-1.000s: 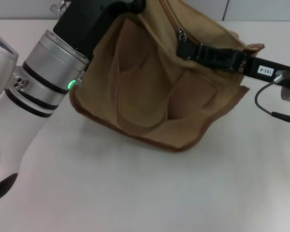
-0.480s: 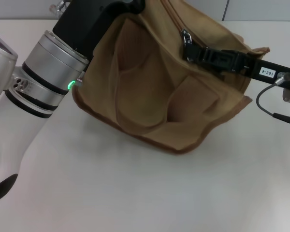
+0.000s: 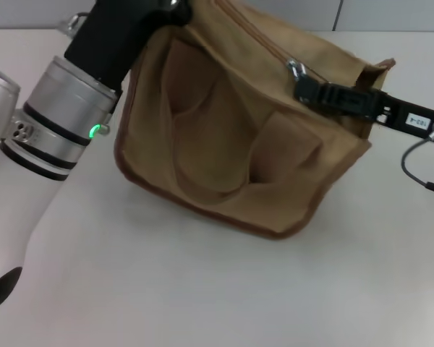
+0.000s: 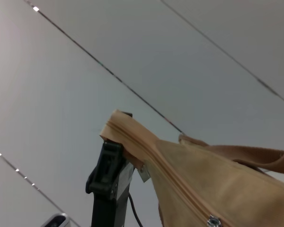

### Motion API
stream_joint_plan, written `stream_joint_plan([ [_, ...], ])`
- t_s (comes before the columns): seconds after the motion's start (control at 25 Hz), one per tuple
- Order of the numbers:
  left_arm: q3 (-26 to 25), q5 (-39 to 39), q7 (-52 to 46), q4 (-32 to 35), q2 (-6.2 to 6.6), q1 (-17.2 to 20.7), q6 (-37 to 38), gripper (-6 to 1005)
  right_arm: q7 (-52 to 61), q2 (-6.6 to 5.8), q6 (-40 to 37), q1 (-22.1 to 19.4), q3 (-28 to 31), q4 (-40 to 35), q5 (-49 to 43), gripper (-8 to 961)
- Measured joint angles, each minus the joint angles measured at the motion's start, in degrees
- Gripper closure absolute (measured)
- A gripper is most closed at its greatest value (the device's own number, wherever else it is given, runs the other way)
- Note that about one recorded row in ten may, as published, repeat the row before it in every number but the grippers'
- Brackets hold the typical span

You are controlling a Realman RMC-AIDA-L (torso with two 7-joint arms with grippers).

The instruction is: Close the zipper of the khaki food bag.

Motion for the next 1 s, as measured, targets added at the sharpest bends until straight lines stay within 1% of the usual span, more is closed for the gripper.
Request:
stream_joint_plan([
  [0.04,-0.58,-0.01,-0.23,0.88,-0.1,0.13,0.01,864,0.0,-0.37,0.15,-1.01,0.04,0.02,0.05,942],
  [0.2,-1.47,-0.02,-0.71,1.83,-0.09,0.49,0.02,863,0.0,-0.73,0.17,-2.58,0.22,-0.05,0.29,934],
  [0.24,-2.49,-0.02,-0.76,2.09,-0.16,1.16,-0.02,863,0.02,-0.96,0.17,-3.31,0.31,-0.11,0.33,932],
  [0.56,-4.21,-0.15,-0.8,3.4,-0.22,2.49,-0.01,862,-0.41,-1.46,-0.8,-6.34,0.76,-0.22,0.52,916],
  [0.6,-4.24,-0.15,-0.8,3.46,-0.22,2.54,-0.01,861,-1.25,-1.52,-2.03,-6.83,1.66,-0.26,0.68,914],
  [0.64,-4.34,-0.14,-0.81,3.72,-0.22,2.66,-0.06,861,-4.77,-1.47,-5.93,-7.86,4.7,-0.28,1.03,912],
  [0.68,-4.34,-0.14,-0.81,3.72,-0.22,2.66,-0.06,861,-4.77,-1.47,-5.93,-7.86,4.7,-0.28,1.03,910],
  [0.72,-4.4,-0.18,-0.81,4.18,-0.22,2.68,-0.14,861,-7.53,-1.35,-8.67,-8.54,6.83,-0.27,1.22,908],
  [0.8,-4.43,-0.29,-0.83,5.17,-0.28,2.59,-0.19,860,-13.55,-0.82,-14.44,-10.02,11.88,-0.08,1.68,904],
  [0.84,-4.41,-0.4,-0.84,6.16,-0.36,2.36,-0.23,860,-18.0,-0.17,-18.5,-11.63,16.63,-0.01,2.41,902],
  [0.88,-4.41,-0.4,-0.84,6.16,-0.36,2.36,-0.23,860,-18.0,-0.17,-18.5,-11.63,16.63,-0.01,2.41,900],
  [0.92,-4.35,-0.41,-0.84,6.38,-0.38,2.31,-0.24,860,-19.2,0.12,-19.4,-12.29,18.16,-0.08,2.63,898],
  [1.0,-4.04,-0.4,-0.85,7.19,-0.45,2.24,-0.32,859,-21.7,0.38,-20.23,-13.42,19.35,-0.11,2.8,894],
])
